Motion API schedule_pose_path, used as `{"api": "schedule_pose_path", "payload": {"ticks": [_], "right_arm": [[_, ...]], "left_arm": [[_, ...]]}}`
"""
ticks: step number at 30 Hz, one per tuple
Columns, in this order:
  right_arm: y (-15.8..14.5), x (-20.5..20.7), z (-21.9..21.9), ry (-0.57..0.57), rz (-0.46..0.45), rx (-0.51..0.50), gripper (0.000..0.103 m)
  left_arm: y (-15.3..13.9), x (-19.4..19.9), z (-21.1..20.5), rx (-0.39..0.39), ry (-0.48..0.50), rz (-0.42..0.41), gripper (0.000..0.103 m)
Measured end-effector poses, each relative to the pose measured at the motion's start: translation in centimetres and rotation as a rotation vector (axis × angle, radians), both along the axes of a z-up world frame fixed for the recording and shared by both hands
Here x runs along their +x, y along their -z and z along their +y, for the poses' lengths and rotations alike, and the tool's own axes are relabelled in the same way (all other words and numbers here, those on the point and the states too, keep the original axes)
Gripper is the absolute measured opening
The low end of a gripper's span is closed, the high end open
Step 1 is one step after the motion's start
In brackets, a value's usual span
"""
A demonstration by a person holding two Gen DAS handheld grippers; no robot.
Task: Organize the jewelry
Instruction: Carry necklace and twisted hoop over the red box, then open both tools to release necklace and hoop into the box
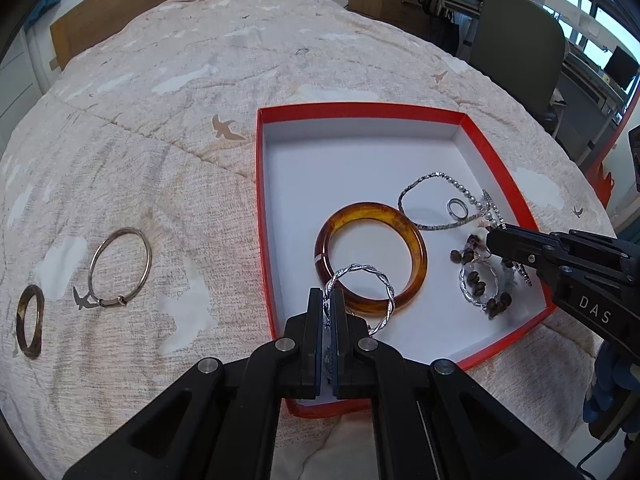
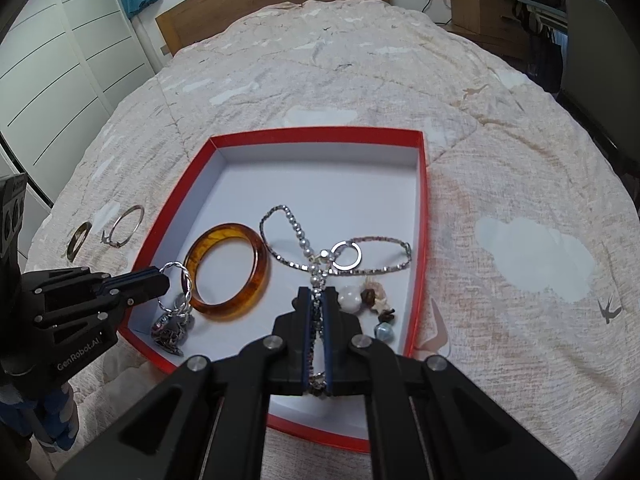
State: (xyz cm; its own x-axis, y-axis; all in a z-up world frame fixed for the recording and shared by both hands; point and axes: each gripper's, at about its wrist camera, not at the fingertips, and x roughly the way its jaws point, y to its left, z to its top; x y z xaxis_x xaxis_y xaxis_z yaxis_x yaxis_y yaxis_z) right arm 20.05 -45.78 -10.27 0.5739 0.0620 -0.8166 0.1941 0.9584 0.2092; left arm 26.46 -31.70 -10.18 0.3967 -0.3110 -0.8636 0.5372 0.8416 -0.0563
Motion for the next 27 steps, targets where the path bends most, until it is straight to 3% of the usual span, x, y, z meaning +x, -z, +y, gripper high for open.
{"api": "schedule_pose_path", "payload": {"ticks": [10,13,17,27], "right_arm": [[0.6,-0.8,-0.1,0.011,0.027,-0.009,0.007],[0.3,-1.2,0.0,0.015,0.026,-0.014,0.011],[-0.3,-1.8,0.1,0.025,0.025,-0.027,0.024],[-2.6,-3.5,0.3,0.056,0.009,-0.054,0.026]], "left_arm": [[0.2,-0.4,0.2,0.001,-0.004,0.015,0.006],[-0.1,-0.6,0.4,-0.005,-0.004,0.014,0.013],[-0.7,-1.1,0.6,-0.011,-0.001,0.007,0.022],[-3.1,-2.4,1.9,-0.042,-0.004,-0.023,0.031]]}}
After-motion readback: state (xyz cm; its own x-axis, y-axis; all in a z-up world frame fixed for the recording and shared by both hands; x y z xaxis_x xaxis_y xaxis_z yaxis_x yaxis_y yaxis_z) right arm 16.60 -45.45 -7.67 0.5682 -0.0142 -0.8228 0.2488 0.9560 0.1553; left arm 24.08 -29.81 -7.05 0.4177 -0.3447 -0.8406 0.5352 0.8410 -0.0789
